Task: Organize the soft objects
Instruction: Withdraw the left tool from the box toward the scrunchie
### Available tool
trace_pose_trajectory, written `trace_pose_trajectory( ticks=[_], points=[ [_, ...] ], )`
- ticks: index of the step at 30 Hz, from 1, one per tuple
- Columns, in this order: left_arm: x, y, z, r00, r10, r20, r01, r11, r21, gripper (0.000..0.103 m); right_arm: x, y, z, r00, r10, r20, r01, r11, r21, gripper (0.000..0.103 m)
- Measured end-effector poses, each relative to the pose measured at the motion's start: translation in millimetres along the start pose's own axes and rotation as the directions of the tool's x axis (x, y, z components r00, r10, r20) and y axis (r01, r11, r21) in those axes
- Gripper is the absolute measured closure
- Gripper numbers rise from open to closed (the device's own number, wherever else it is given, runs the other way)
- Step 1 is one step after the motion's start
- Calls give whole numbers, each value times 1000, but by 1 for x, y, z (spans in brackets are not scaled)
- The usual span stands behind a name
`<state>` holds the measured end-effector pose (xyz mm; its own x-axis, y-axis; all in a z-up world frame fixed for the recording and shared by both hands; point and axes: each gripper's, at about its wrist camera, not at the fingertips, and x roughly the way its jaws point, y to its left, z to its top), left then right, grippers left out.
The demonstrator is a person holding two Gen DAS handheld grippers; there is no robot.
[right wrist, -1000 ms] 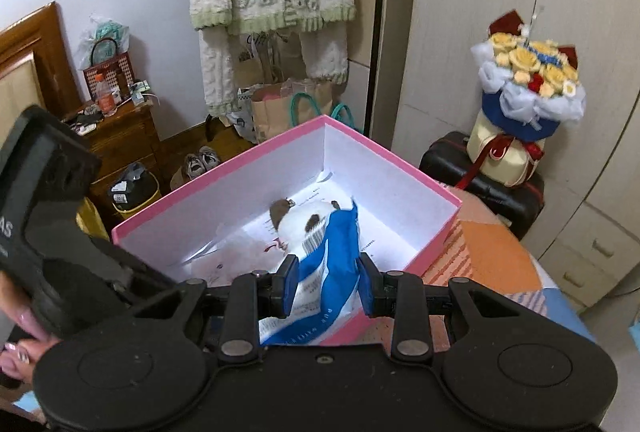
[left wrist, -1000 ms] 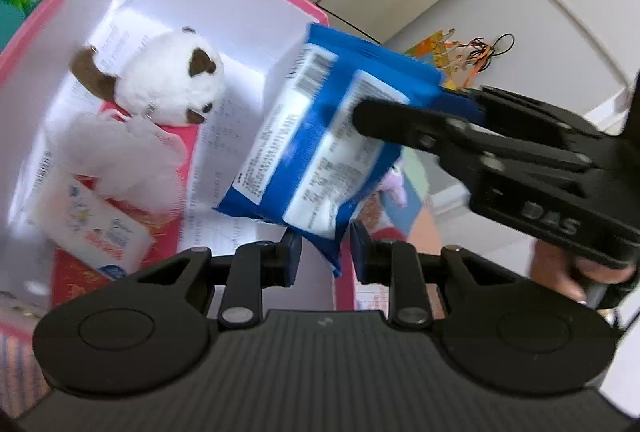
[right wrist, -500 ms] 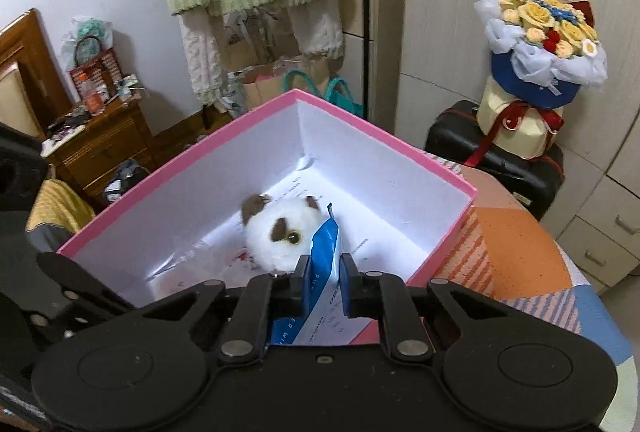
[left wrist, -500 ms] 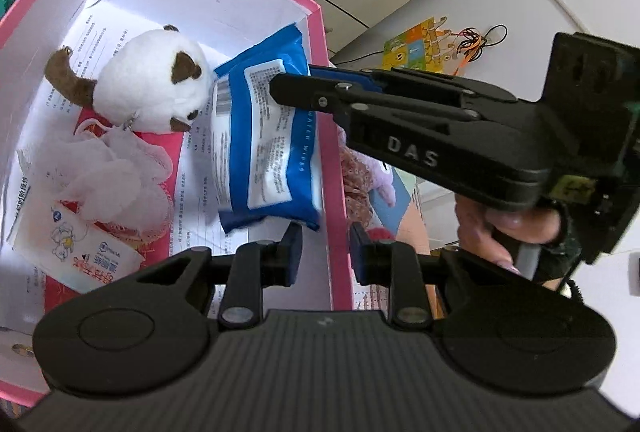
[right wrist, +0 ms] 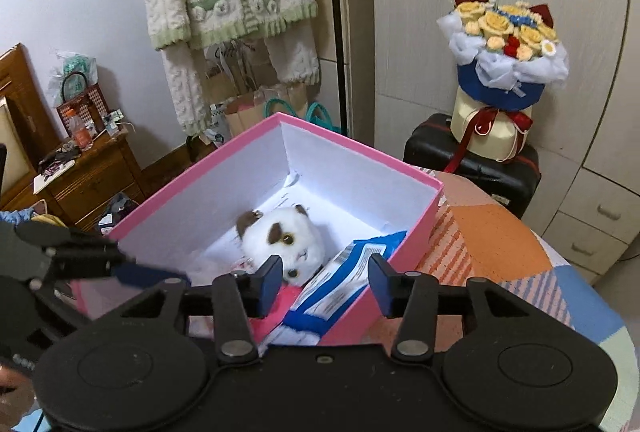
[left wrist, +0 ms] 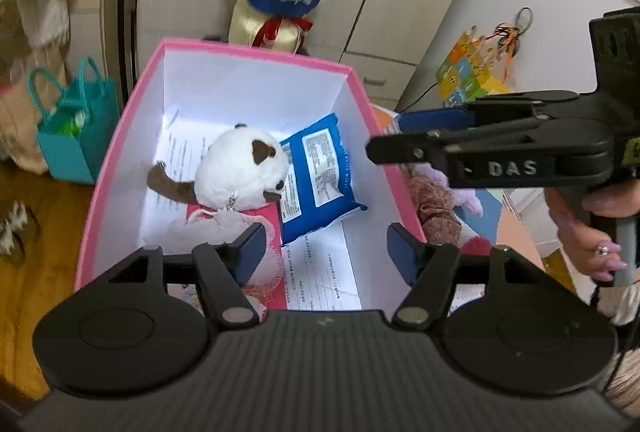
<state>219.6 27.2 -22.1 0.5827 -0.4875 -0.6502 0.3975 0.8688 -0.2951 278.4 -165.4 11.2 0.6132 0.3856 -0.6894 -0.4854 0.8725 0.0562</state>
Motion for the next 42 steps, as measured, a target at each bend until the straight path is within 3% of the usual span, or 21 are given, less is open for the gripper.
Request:
trace_pose_trajectory(
  ticks=[7,14,22,25,31,36,42],
  points=[
    [-43,-26,-16,998,-2,69,-8,990,144,33,-51,23,-21,999,-27,37,28,999,-42,44],
    [-93,-64,-35,987,-56,150,14,965,263,33,-108,38,-47,996,-39,76,44,997,-63,38],
    [-124,-100,-53,976,-121,181,48,931,361,33,-170,47,-95,977,-128,168,144,986,-89,32],
    [-122,-114,-58,974,-143,178,67,924,376,33,-184,47,-112,970,-148,191,165,983,-78,31],
    [-95,-145,-71,979,-122,165,43,908,416,33,-201,39,-149,962,-179,207,201,975,-93,30],
    [-61,-164,-75,987,-111,115,54,910,410,34,-197,25,-171,964,-186,189,206,974,-94,30],
    [-20,-176,-70,995,-54,85,17,924,383,37,-181,0,-191,967,-174,186,195,976,-101,30]
  ],
)
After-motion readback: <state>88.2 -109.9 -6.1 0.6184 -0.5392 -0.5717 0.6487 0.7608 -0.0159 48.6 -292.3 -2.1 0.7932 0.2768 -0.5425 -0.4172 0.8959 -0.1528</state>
